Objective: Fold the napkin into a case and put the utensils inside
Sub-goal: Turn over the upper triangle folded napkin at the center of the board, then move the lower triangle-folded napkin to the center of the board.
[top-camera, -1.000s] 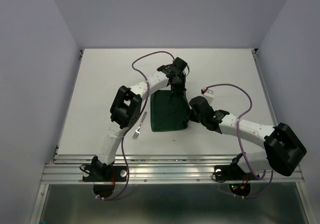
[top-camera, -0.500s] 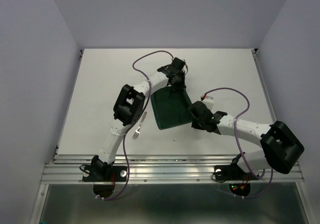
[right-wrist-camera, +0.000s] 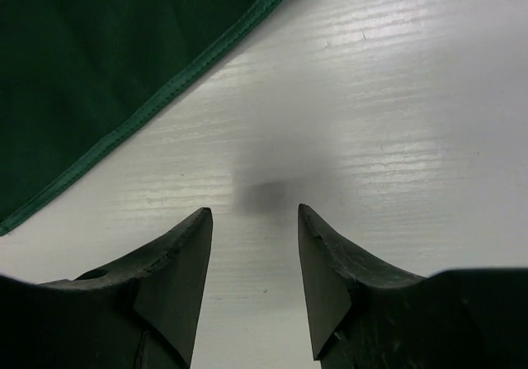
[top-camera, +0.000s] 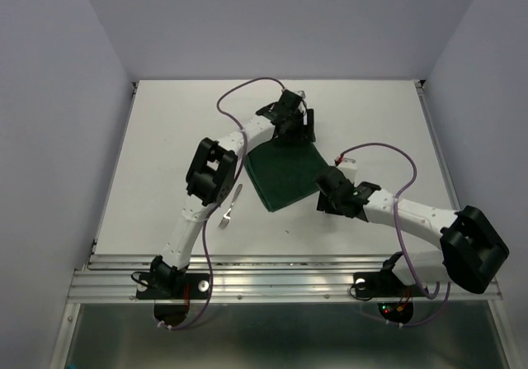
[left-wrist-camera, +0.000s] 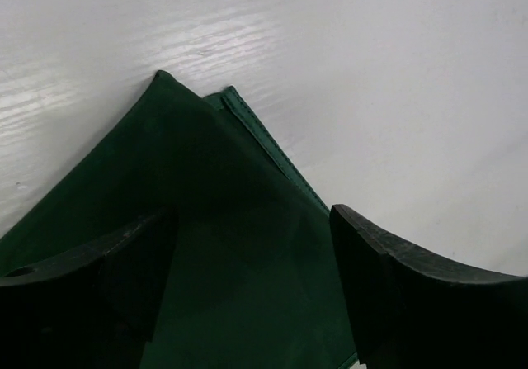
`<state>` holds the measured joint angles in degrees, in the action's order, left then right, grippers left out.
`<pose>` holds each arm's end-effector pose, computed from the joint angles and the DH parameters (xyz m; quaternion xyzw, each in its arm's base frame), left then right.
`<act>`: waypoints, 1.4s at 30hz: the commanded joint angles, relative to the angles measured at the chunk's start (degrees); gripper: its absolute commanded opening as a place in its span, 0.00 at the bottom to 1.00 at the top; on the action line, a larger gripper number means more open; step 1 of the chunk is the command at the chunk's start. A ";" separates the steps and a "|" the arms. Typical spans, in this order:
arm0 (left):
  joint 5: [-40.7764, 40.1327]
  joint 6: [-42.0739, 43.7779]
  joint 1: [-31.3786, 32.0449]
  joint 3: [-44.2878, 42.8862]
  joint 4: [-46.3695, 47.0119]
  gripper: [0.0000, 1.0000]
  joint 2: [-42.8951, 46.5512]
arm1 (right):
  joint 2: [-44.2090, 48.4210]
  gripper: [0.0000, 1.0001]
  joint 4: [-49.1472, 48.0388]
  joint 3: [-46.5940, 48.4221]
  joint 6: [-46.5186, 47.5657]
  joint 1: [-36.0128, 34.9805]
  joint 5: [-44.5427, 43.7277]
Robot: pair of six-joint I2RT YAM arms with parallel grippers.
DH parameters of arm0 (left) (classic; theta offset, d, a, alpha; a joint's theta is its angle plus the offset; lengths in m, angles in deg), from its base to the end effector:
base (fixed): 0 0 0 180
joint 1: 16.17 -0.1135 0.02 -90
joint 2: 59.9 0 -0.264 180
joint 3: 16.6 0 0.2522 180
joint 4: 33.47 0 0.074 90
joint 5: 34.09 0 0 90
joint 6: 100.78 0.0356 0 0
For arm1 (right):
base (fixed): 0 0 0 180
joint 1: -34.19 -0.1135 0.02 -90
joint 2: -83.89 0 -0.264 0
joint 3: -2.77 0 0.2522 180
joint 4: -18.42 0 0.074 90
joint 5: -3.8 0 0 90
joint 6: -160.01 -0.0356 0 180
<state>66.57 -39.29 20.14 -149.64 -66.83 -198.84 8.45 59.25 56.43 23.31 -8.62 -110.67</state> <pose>0.4428 -0.3335 0.1920 0.1009 0.8949 -0.2995 0.3152 0.1837 0.1501 0.1810 0.0824 0.9473 0.0167 0.3093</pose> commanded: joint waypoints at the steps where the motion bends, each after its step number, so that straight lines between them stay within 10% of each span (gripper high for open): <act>1: 0.95 1.88 0.69 -2.71 0.70 0.87 3.23 | 2.49 0.52 1.32 3.95 1.34 0.44 -3.13; 17: -9.59 4.87 0.51 -2.72 -1.76 0.95 13.86 | -4.35 0.52 -4.30 13.79 11.45 14.50 7.76; 26: -16.36 2.94 -0.72 17.84 -1.15 0.52 25.20 | -20.09 0.30 -8.08 25.40 17.25 18.11 13.30; 31: -16.37 1.79 -1.51 30.24 1.66 0.00 29.51 | -26.76 0.19 -8.61 26.90 17.96 19.34 13.49; 42: -16.98 2.41 -2.13 37.37 2.37 0.00 33.64 | -19.16 0.12 -12.39 9.78 11.12 17.41 16.73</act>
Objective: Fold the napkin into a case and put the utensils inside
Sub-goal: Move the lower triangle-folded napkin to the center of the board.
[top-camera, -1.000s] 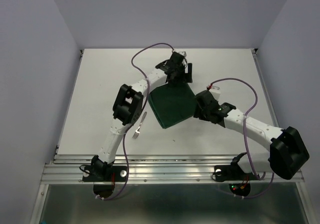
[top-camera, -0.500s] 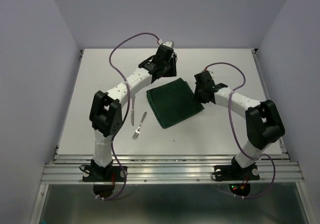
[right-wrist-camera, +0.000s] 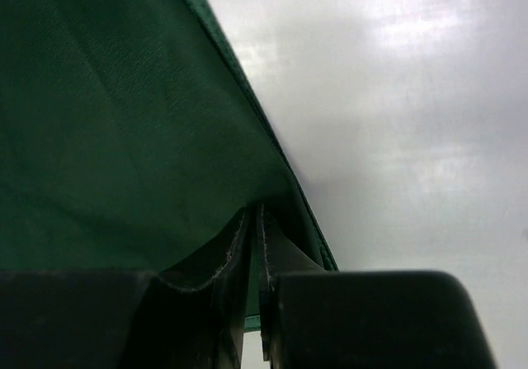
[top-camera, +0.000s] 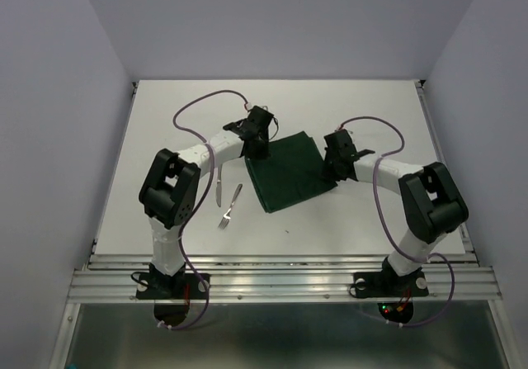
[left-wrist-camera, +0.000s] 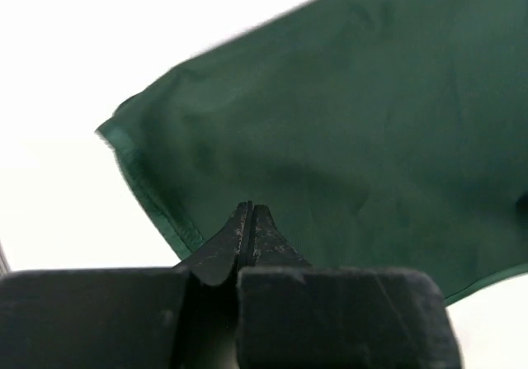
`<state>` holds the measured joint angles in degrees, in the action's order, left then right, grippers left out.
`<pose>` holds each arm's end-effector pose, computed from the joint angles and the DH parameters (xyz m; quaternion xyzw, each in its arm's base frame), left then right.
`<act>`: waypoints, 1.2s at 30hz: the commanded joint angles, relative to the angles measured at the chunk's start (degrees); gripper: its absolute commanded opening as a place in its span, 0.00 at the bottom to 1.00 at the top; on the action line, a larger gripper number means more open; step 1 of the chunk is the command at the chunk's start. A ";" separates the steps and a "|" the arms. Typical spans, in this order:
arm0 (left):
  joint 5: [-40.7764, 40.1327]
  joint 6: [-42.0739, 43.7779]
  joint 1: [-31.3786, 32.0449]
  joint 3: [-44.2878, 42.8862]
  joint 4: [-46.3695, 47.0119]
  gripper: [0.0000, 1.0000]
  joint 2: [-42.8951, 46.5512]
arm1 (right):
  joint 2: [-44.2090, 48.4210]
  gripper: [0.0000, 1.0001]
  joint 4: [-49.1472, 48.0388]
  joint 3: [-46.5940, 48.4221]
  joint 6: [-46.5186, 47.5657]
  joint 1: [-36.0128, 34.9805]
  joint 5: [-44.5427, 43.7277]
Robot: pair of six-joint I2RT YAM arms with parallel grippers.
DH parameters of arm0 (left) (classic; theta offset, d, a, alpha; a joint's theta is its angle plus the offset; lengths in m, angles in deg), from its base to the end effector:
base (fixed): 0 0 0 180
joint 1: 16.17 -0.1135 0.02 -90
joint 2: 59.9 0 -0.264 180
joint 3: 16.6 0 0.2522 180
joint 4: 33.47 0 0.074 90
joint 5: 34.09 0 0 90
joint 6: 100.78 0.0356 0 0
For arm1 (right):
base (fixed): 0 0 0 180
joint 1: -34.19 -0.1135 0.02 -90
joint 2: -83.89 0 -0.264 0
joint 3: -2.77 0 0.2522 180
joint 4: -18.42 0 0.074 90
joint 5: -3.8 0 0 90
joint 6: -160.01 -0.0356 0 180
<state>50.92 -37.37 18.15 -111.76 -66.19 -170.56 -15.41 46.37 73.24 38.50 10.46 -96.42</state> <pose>0.3561 -0.2394 0.2115 0.0474 0.9323 -0.1455 0.3277 0.3169 0.1324 0.1612 0.0902 0.9505 0.0564 0.2918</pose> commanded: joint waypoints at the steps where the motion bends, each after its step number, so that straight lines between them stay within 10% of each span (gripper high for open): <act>1: -1.25 0.57 -0.14 -1.03 1.56 0.00 5.27 | 6.04 0.12 0.31 -8.70 -5.13 -2.46 2.66; 8: 1.92 1.01 1.00 -6.48 0.51 0.06 1.67 | 17.63 0.13 1.79 -16.80 -13.14 -9.23 3.37; 14: -0.36 1.45 5.92 -19.29 -5.11 0.32 -6.14 | 27.14 0.29 6.46 -15.66 -11.39 -6.26 -4.73; 26: -0.81 1.01 13.13 -46.37 -15.84 0.57 -25.40 | 18.54 0.29 -2.31 -12.59 -8.92 11.93 12.91; 36: 0.25 -0.92 13.40 -53.15 -14.70 0.63 -31.55 | 10.37 0.29 -5.32 -7.84 -9.89 12.56 16.19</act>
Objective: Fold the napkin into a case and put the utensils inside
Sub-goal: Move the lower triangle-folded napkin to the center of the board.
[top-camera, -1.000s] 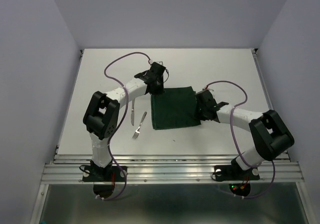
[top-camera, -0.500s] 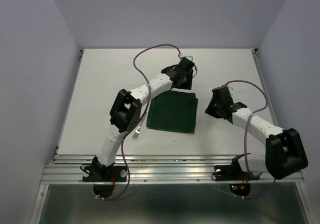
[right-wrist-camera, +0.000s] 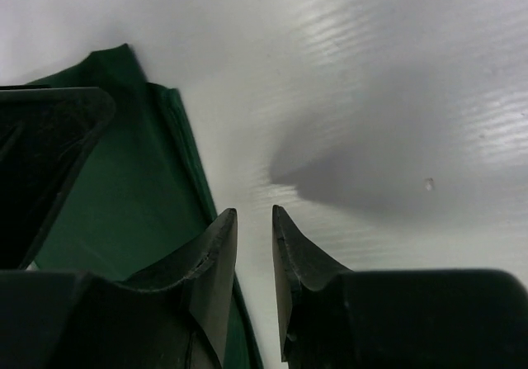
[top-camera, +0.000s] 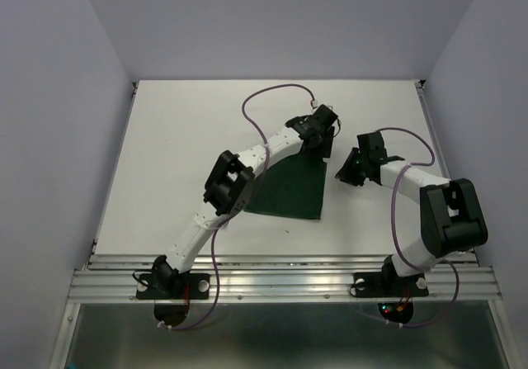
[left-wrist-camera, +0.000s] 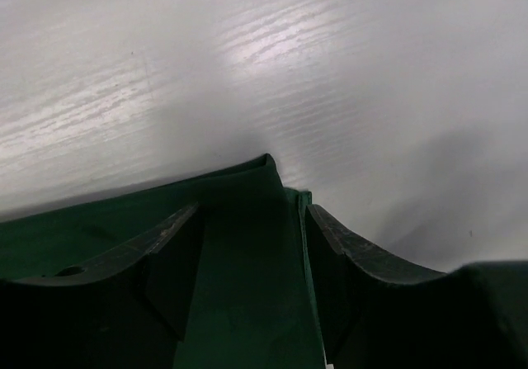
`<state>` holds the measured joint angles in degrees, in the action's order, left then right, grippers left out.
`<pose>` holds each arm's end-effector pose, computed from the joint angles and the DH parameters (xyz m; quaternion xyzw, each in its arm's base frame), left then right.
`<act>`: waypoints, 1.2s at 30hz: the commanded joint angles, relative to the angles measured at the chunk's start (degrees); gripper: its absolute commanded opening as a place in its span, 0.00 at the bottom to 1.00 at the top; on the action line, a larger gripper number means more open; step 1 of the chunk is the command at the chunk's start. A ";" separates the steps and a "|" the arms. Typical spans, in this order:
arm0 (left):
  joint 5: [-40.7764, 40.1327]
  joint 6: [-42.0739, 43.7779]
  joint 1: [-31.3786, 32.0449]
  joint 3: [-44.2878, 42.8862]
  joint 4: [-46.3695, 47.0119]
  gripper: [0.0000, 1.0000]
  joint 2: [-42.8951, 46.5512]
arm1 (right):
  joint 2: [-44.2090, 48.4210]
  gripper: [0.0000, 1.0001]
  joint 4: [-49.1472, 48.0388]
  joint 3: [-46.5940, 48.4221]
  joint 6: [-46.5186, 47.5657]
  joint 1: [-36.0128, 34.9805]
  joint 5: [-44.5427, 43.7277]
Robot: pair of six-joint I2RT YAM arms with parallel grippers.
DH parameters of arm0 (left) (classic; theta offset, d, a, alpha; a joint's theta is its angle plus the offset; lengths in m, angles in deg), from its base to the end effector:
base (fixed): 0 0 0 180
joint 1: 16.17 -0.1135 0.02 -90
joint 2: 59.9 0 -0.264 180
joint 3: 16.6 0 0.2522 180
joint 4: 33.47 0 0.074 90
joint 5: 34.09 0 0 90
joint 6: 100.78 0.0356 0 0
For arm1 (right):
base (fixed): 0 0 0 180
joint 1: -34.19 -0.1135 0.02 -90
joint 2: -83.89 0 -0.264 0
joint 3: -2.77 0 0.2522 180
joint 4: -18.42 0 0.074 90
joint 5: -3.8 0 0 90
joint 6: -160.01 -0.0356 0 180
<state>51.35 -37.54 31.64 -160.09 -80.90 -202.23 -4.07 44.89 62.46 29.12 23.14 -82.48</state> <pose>0.3760 -0.4106 0.2008 0.1548 0.9144 -0.1961 0.3184 0.2900 0.0590 0.1685 0.2357 0.9229 0.1604 0.2586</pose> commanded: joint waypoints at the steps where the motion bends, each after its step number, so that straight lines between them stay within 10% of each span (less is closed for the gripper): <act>1: -0.19 -0.83 -0.09 -5.44 -0.25 0.63 -0.84 | -1.33 0.30 -3.83 3.37 -0.60 -0.11 2.25; 18: -1.68 -0.66 0.00 -9.49 -1.84 0.34 -6.48 | -8.18 0.31 -7.17 5.22 -2.45 -0.11 4.09; 25: 0.33 -0.66 -0.09 -6.86 0.18 0.00 -4.37 | -11.00 0.35 -8.58 6.53 -3.06 -0.11 4.18; 36: 1.39 -1.62 -0.18 0.01 3.26 0.00 2.75 | -16.01 0.13 -10.16 7.33 -3.85 -0.11 2.69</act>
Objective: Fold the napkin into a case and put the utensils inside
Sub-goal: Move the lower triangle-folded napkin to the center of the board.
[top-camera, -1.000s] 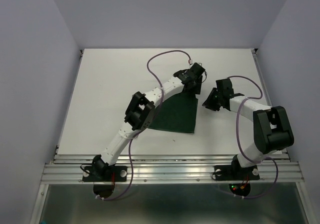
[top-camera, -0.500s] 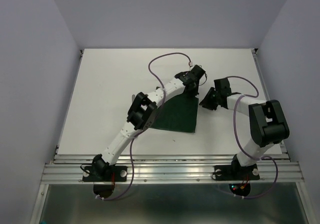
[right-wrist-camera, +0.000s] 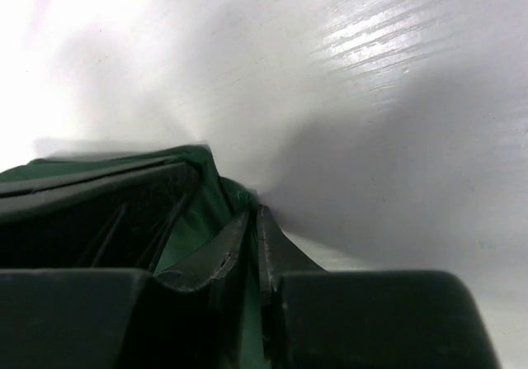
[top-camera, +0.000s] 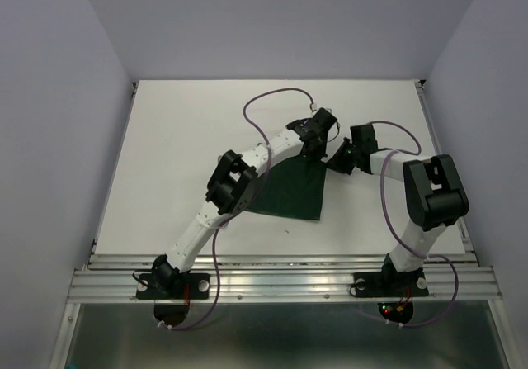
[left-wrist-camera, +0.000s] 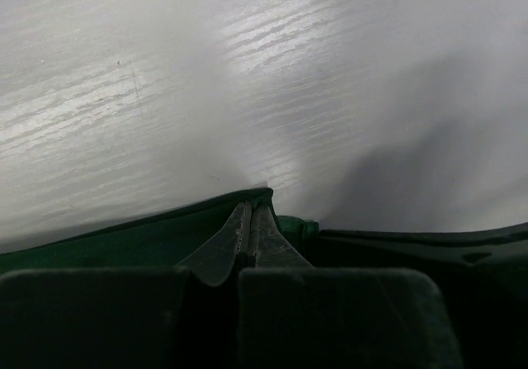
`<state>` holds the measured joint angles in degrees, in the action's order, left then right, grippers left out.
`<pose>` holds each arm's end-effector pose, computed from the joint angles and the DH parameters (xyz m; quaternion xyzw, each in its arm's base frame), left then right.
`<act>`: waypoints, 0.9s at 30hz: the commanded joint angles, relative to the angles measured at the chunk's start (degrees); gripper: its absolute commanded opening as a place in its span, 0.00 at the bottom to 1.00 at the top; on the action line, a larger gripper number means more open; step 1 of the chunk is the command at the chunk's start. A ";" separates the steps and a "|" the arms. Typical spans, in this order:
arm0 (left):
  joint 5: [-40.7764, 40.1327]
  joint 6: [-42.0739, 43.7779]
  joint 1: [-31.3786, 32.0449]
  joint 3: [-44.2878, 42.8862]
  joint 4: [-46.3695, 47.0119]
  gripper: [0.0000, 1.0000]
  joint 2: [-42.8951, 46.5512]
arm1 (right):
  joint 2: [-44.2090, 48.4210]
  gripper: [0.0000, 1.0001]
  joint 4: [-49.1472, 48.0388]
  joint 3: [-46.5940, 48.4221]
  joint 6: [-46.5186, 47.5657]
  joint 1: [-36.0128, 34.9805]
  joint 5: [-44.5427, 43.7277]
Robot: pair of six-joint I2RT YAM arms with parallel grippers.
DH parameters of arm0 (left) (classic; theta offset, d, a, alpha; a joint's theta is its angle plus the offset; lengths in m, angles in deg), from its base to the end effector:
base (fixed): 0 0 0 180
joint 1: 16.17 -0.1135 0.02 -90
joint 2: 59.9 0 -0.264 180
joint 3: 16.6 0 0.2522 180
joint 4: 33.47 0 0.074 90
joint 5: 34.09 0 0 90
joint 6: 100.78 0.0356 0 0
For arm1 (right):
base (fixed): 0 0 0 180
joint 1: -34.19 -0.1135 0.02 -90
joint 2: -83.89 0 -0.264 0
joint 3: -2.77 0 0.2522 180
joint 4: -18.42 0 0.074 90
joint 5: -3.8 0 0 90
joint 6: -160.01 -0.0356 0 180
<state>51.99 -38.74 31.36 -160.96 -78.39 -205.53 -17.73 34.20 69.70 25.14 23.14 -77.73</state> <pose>0.3839 -0.4158 0.1779 0.1450 0.9159 -0.2031 0.3143 0.3426 0.0722 0.1443 0.2491 0.9052 0.2195 0.2653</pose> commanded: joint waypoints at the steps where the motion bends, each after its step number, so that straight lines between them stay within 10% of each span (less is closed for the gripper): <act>1: 1.11 -0.60 0.11 0.88 0.66 0.00 6.31 | -2.70 0.11 0.35 0.09 0.04 -0.11 -2.05; 24: 4.54 -2.27 -0.07 1.67 0.84 0.00 5.97 | -3.94 0.08 -0.88 -0.17 -0.23 -0.11 -2.05; 27: 2.96 -2.44 -0.07 1.49 0.22 0.15 5.70 | -2.70 0.11 -0.79 -1.05 -0.40 -0.11 -2.58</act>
<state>56.69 -40.89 31.33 -158.19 -76.88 -202.53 -20.40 30.00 70.79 23.96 23.14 -76.75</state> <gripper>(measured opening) 0.116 0.097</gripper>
